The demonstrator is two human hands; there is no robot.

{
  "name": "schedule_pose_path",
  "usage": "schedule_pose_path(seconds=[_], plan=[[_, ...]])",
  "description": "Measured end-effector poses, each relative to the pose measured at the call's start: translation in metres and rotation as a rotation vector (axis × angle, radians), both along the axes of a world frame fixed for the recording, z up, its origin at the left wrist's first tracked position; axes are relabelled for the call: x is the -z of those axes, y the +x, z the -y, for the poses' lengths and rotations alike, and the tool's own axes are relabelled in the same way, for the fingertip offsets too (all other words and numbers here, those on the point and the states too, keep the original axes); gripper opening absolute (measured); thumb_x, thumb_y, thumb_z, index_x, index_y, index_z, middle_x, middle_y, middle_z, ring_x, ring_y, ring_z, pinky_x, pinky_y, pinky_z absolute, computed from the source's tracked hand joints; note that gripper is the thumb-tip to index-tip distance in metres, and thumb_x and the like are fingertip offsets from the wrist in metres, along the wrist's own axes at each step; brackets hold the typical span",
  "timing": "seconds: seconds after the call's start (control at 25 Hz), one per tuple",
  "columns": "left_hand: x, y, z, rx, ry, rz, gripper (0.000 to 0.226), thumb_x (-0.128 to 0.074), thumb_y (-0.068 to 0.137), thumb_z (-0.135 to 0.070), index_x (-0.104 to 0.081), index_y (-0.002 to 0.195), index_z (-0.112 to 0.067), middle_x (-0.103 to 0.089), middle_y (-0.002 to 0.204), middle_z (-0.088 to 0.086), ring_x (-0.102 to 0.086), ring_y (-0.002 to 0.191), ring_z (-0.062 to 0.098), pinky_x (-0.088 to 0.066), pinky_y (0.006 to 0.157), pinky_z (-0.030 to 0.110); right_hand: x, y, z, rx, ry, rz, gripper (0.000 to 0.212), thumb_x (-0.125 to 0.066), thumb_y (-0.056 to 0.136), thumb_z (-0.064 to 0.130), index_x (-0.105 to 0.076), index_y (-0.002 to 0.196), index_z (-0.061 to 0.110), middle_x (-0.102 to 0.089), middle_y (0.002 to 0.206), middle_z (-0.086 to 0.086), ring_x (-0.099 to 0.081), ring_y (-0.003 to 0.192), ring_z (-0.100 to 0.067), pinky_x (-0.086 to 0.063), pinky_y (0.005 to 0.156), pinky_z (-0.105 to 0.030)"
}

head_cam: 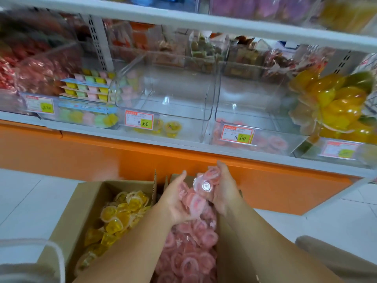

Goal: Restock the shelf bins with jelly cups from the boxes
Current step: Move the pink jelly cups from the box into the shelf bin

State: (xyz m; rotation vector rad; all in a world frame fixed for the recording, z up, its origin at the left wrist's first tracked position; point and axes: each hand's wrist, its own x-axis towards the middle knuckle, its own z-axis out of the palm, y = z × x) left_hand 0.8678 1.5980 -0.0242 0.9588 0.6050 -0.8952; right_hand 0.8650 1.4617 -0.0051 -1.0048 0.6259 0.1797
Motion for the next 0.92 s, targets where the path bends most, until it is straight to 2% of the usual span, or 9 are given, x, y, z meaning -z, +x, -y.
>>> schedule_pose_path(seconds=[0.08,0.16,0.28,0.36,0.44,0.56,0.68,0.8,0.92], plan=[[-0.003,-0.005,0.005,-0.093,-0.010,-0.006,0.059,-0.066,0.083,-0.060,-0.067,0.112,-0.009,-0.076,0.092,0.013,-0.067,0.088,0.026,-0.052,0.075,0.038,-0.005,-0.008,-0.007,0.065,0.022,0.036,0.031,-0.051,0.093,0.049,-0.059,0.096,0.019,-0.068,0.076,-0.007,-0.063,0.066,-0.022,-0.052,0.074,-0.038],[-0.004,-0.007,0.003,-0.147,0.002,0.023,0.057,-0.066,0.086,-0.057,-0.062,0.123,-0.014,-0.075,0.100,0.015,-0.068,0.093,0.028,-0.052,0.076,0.040,-0.006,-0.015,-0.012,0.048,0.060,0.054,0.028,-0.052,0.092,0.047,-0.058,0.097,0.020,-0.067,0.077,-0.006,-0.065,0.064,-0.021,-0.054,0.076,-0.041],[0.000,-0.005,-0.002,-0.239,0.021,0.023,0.068,-0.072,0.080,-0.056,-0.055,0.136,-0.021,-0.070,0.115,0.010,-0.068,0.088,0.024,-0.055,0.070,0.035,-0.007,-0.021,-0.019,0.053,0.091,0.063,0.024,-0.054,0.093,0.040,-0.057,0.099,0.017,-0.064,0.087,-0.009,-0.067,0.065,-0.022,-0.057,0.074,-0.043],[-0.006,-0.006,-0.006,-0.264,-0.011,0.033,0.066,-0.068,0.082,-0.058,-0.060,0.132,-0.015,-0.071,0.111,0.010,-0.067,0.086,0.023,-0.055,0.075,0.033,-0.012,-0.024,-0.023,0.057,0.121,0.084,0.023,-0.053,0.094,0.038,-0.057,0.098,0.015,-0.063,0.090,-0.012,-0.067,0.068,-0.023,-0.057,0.079,-0.045],[-0.017,-0.005,-0.008,-0.261,-0.075,0.072,0.055,-0.064,0.086,-0.058,-0.063,0.119,-0.014,-0.072,0.097,0.011,-0.066,0.082,0.023,-0.052,0.077,0.033,-0.023,-0.026,-0.024,0.019,0.127,0.110,0.024,-0.052,0.095,0.036,-0.058,0.091,0.013,-0.063,0.085,-0.012,-0.067,0.066,-0.024,-0.055,0.080,-0.045],[-0.042,-0.001,-0.012,-0.210,-0.088,0.136,0.043,-0.067,0.086,-0.052,-0.062,0.101,-0.012,-0.073,0.084,0.012,-0.067,0.084,0.025,-0.051,0.082,0.038,-0.050,-0.022,-0.018,-0.086,0.059,0.169,0.023,-0.048,0.093,0.027,-0.054,0.080,0.010,-0.060,0.084,-0.013,-0.063,0.069,-0.025,-0.057,0.071,-0.043],[-0.073,0.002,-0.016,-0.159,-0.125,0.172,0.044,-0.076,0.079,-0.042,-0.061,0.107,-0.011,-0.073,0.088,0.014,-0.067,0.085,0.027,-0.053,0.081,0.041,-0.079,-0.017,-0.010,-0.149,-0.025,0.197,0.017,-0.044,0.093,0.027,-0.051,0.084,0.014,-0.062,0.083,-0.011,-0.065,0.065,-0.022,-0.058,0.057,-0.035],[-0.094,0.002,-0.023,-0.161,-0.177,0.190,0.047,-0.079,0.071,-0.030,-0.061,0.108,-0.008,-0.071,0.090,0.016,-0.066,0.083,0.029,-0.054,0.080,0.042,-0.100,-0.015,-0.004,-0.164,-0.019,0.184,0.015,-0.047,0.092,0.029,-0.052,0.087,0.016,-0.060,0.075,-0.006,-0.064,0.058,-0.020,-0.057,0.054,-0.033],[-0.109,0.000,-0.027,-0.173,-0.235,0.190,0.038,-0.075,0.078,-0.025,-0.061,0.106,-0.004,-0.070,0.087,0.018,-0.064,0.083,0.032,-0.054,0.078,0.044,-0.114,-0.014,-0.005,-0.151,0.099,0.166,0.017,-0.055,0.091,0.028,-0.055,0.097,0.013,-0.059,0.081,-0.008,-0.065,0.073,-0.025,-0.059,0.054,-0.034]])
